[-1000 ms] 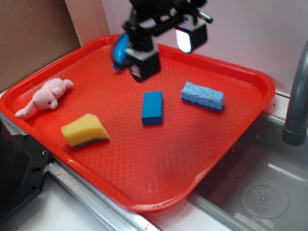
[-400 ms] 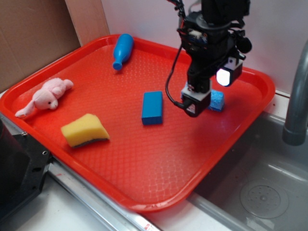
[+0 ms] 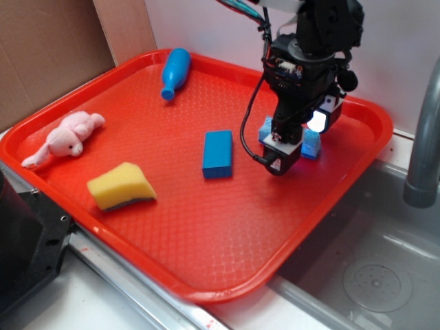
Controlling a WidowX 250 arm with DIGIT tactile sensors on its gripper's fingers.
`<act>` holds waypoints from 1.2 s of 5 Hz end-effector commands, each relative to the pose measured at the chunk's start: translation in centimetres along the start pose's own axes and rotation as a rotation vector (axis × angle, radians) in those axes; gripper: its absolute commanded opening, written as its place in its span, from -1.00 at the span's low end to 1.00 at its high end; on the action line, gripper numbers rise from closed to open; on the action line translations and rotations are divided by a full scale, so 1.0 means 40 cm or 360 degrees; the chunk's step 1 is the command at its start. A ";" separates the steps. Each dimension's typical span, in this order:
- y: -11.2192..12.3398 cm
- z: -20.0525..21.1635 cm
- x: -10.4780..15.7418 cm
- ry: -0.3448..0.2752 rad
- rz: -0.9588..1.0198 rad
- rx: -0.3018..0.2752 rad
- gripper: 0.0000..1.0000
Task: Grab the blue sponge.
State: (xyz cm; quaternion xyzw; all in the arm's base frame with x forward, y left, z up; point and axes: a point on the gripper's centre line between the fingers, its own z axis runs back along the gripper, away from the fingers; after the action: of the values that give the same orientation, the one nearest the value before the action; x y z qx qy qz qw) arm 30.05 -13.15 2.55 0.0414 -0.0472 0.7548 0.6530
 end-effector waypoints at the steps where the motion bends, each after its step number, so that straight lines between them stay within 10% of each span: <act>1: -0.038 0.040 0.014 -0.0026 0.0061 -0.0081 -1.00; 3: -0.014 0.135 0.011 0.0048 -0.0384 -0.0064 -1.00; 6: 0.081 0.326 0.213 0.0229 -0.1453 0.0035 -1.00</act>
State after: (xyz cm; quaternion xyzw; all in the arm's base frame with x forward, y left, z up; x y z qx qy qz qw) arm 23.81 -7.89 15.32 0.0283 0.0473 0.3870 0.9204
